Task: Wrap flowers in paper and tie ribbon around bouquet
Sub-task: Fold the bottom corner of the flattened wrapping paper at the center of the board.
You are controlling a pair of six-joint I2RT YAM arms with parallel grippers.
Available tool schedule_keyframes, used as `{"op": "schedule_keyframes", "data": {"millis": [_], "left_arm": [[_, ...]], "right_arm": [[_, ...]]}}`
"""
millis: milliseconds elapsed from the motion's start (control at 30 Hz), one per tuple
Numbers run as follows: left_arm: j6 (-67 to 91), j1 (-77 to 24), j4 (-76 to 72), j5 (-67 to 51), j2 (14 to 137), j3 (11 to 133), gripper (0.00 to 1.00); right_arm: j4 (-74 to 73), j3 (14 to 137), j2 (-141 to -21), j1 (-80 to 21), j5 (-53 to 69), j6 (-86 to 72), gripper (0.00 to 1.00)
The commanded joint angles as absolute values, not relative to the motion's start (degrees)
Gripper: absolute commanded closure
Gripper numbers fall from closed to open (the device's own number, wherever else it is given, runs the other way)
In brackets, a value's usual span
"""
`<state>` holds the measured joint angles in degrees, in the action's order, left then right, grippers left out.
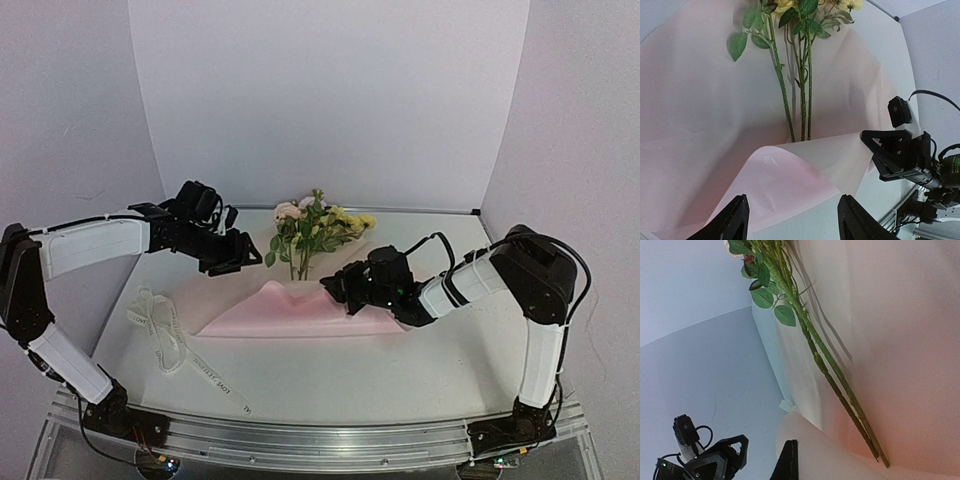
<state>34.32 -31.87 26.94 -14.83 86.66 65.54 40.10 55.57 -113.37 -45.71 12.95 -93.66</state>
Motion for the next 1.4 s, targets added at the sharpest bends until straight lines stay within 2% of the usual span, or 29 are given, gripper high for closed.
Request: {"op": "schedule_keyframes", "data": {"millis": [0,900,1367], "left_arm": [[34.91,-35.09,25.43,-16.40,90.04,67.18,0.36],[38.25,-40.24,17.10,-27.94,96.09,59.57,0.42],[36.18,-40.34,15.25,-28.84,101.90,59.71,0.42]], "right_arm": [[46.12,56.60,-114.55,-44.18,13.02,-94.06,1.00],[47.41,60.93,-120.78,-42.10,13.55,-92.30,1.00],[47.20,60.47,-120.23,-42.01,11.59,-89.40,1.00]]}}
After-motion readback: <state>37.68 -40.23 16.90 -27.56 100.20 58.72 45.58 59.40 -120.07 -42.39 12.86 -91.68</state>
